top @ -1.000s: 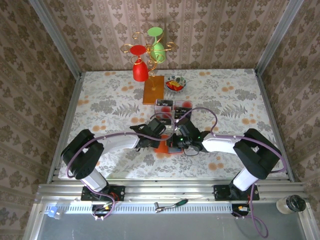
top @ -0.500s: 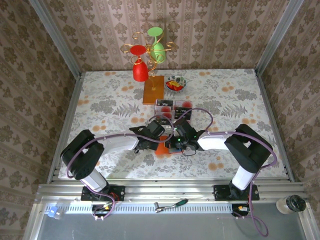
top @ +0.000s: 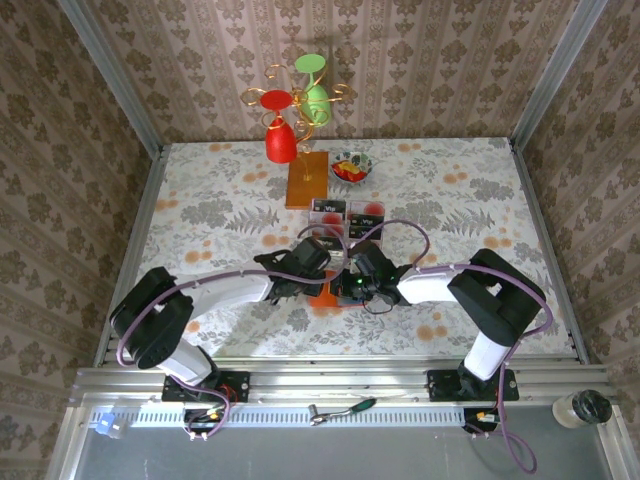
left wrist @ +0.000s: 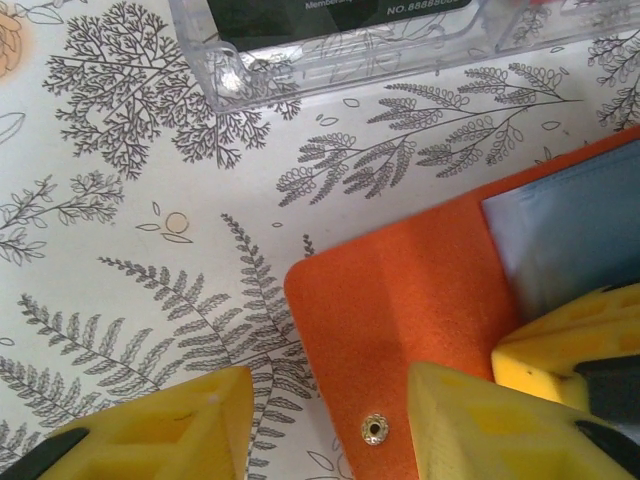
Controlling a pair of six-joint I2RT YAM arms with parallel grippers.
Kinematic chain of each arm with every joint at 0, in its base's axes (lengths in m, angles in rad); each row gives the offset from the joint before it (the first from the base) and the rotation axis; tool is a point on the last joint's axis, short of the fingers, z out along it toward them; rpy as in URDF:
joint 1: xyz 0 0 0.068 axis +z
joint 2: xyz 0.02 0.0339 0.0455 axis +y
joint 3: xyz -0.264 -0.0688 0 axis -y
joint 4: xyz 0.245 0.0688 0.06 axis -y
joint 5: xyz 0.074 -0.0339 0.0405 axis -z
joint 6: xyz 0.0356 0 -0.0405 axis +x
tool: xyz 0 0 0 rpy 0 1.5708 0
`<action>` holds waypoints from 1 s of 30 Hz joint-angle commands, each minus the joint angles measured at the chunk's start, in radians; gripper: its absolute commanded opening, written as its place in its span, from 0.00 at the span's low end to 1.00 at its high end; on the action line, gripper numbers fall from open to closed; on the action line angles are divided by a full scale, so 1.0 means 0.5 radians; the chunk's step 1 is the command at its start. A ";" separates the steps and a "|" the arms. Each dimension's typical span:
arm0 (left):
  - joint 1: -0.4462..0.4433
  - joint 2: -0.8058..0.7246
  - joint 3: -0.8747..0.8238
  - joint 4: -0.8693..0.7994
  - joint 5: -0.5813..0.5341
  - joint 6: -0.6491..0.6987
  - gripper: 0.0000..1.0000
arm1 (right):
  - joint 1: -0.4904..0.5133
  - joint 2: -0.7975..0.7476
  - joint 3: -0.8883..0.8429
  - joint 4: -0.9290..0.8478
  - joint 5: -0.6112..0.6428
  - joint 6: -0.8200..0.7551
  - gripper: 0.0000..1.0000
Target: Put the credit cards into the card holder
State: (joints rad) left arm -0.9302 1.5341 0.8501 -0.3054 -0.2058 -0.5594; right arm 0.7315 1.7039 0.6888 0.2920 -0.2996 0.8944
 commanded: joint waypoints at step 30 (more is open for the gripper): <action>0.013 0.197 -0.071 0.045 -0.064 -0.055 0.43 | -0.164 -0.414 -0.010 -0.510 0.305 -0.198 0.00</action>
State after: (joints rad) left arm -0.9333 1.6154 0.8055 -0.2523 -0.2184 -0.6064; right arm 0.6670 1.5372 0.6907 0.0704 -0.1852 0.8204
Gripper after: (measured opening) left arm 0.427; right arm 0.067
